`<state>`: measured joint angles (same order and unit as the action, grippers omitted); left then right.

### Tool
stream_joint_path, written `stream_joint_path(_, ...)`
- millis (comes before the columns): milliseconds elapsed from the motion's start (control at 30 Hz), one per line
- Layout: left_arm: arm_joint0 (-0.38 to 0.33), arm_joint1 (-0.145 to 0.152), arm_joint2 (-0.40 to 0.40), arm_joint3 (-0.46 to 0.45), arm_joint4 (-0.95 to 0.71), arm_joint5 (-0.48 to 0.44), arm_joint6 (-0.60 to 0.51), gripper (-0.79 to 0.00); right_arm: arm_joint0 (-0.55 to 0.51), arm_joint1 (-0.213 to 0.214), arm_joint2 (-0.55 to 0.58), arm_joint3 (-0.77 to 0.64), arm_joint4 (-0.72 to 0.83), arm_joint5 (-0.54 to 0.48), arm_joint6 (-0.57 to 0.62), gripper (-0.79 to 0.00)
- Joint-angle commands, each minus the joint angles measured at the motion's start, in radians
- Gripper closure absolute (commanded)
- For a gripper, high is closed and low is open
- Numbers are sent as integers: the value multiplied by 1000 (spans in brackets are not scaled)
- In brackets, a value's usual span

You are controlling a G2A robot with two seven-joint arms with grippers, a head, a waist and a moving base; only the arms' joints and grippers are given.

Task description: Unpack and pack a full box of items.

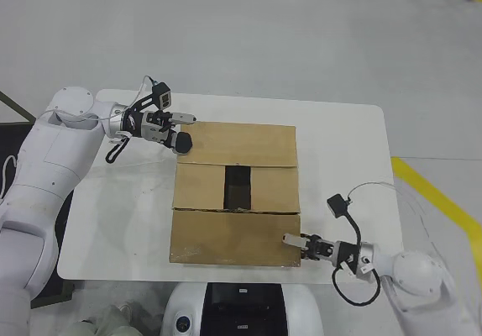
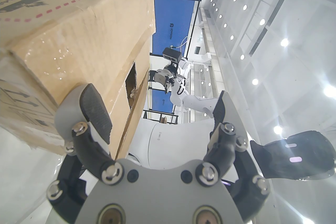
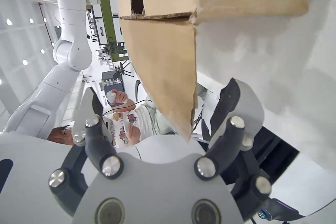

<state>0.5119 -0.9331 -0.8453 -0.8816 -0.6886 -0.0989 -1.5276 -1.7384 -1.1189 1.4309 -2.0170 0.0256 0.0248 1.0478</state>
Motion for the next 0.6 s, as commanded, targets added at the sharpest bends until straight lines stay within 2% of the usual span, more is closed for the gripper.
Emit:
stream_joint_path(0, 0, 0, 0, 0, 0, 0, 0, -785, 5, 0, -26, -2, 16, 1, 6, -785)
stream_joint_path(200, 0, 0, 0, 0, 0, 0, 0, -785, 30, 1, -54, -11, 74, 7, 8, -785)
stream_joint_path(333, 0, 0, 0, 0, 0, 0, 0, -785, 26, 6, -29, -74, 113, 42, -2, -785)
stream_joint_path(567, 0, 0, 0, 0, 0, 0, 0, -785, -5, 16, 21, -162, 135, 24, -17, -785)
